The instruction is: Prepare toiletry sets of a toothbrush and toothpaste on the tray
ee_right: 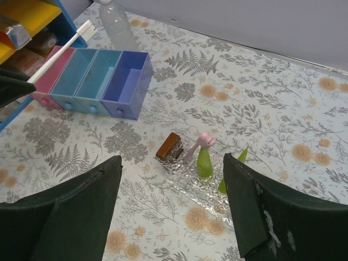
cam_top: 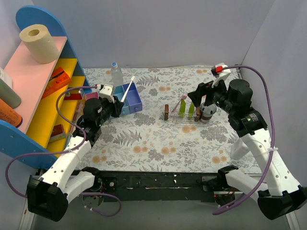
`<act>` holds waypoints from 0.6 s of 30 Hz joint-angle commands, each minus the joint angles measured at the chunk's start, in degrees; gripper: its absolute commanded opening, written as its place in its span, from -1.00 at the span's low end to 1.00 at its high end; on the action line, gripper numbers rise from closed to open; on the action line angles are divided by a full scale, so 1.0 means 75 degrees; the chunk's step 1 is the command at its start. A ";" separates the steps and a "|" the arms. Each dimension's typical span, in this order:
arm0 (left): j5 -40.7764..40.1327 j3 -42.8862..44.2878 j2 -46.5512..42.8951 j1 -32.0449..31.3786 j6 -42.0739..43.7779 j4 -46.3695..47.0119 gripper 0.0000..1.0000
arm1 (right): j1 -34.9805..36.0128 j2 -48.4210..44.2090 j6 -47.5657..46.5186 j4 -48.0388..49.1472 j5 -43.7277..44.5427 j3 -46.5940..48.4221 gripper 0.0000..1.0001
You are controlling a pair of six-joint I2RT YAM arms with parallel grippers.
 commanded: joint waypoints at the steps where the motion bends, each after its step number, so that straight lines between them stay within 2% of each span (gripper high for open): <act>1: 0.0855 0.0098 -0.0130 -0.0189 0.0224 0.1471 -1.00 | -0.0030 0.0336 0.0648 0.0644 -0.0601 0.0589 0.63; 6: 0.1534 -0.0230 -0.0235 -0.0318 0.0107 0.1930 -1.00 | 0.0005 0.1062 0.1584 0.1568 -0.1316 0.0730 0.60; 12: 0.0986 -0.0605 -0.0797 -0.0833 0.0493 0.1906 -1.00 | 0.0239 0.2081 0.2511 0.2785 -0.2055 0.1011 0.62; 18: 0.0892 -0.0629 -0.0739 -0.1453 0.0563 0.1871 -1.00 | 0.0602 0.3160 0.3169 0.3117 -0.2244 0.1597 0.58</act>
